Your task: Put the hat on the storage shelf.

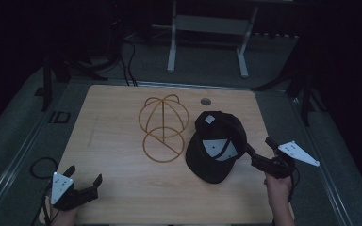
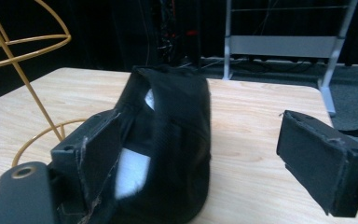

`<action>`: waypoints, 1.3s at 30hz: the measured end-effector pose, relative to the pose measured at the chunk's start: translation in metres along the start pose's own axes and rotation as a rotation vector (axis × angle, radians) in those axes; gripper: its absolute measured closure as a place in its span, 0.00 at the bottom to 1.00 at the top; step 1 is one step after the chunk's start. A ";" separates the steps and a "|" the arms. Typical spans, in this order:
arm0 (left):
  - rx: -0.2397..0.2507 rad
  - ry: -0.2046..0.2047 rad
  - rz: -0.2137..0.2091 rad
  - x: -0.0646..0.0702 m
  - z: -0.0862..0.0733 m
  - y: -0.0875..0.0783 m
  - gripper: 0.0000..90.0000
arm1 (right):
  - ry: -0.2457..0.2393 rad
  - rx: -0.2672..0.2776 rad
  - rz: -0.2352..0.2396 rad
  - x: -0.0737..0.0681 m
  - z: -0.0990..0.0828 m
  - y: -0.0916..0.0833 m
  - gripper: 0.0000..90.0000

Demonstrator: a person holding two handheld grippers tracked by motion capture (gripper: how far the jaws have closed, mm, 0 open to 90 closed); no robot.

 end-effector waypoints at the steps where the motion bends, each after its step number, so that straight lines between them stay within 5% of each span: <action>1: 0.001 -0.004 -0.002 0.000 0.000 0.000 0.01 | -0.001 -0.008 -0.007 -0.003 0.001 0.004 0.14; 6: -0.011 -0.011 -0.005 0.000 0.000 0.000 0.01 | -0.008 -0.045 0.000 -0.012 0.003 0.021 0.12; 7: -0.012 -0.014 -0.009 0.001 0.000 0.000 0.01 | -0.023 -0.044 -0.044 -0.015 0.002 0.030 0.11; 10: -0.013 -0.010 0.000 0.001 0.001 0.000 0.01 | -0.006 -0.092 -0.038 -0.016 0.001 0.040 0.11; 14: -0.006 -0.008 0.001 0.001 0.001 -0.001 0.01 | -0.001 -0.155 -0.112 -0.016 -0.008 0.060 0.18; 15: -0.001 -0.014 0.002 0.001 0.002 -0.001 0.01 | 0.013 -0.193 -0.119 -0.015 -0.014 0.067 0.29; 19: -0.001 -0.020 -0.001 0.001 0.002 -0.002 0.01 | 0.012 -0.232 -0.151 -0.015 -0.026 0.072 0.47; 26: -0.004 -0.018 -0.011 0.002 0.002 -0.001 0.01 | -0.011 -0.242 -0.173 -0.021 -0.030 0.071 0.66; 31: -0.002 -0.019 -0.011 0.002 0.002 -0.001 0.01 | -0.032 -0.252 -0.194 -0.023 -0.037 0.072 0.94; 39: -0.006 -0.010 -0.019 0.003 0.001 0.001 0.01 | 0.008 -0.209 -0.162 -0.026 -0.030 0.068 0.98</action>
Point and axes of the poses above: each handheld gripper's, and its own axes: y roughly forward along the jaws, z roughly out of its top, x roughly to its right, the point moved 4 cm from there along y, roughly forward along the jaws, and after that the axes turned 13 degrees about y, right-handed, at the moved point
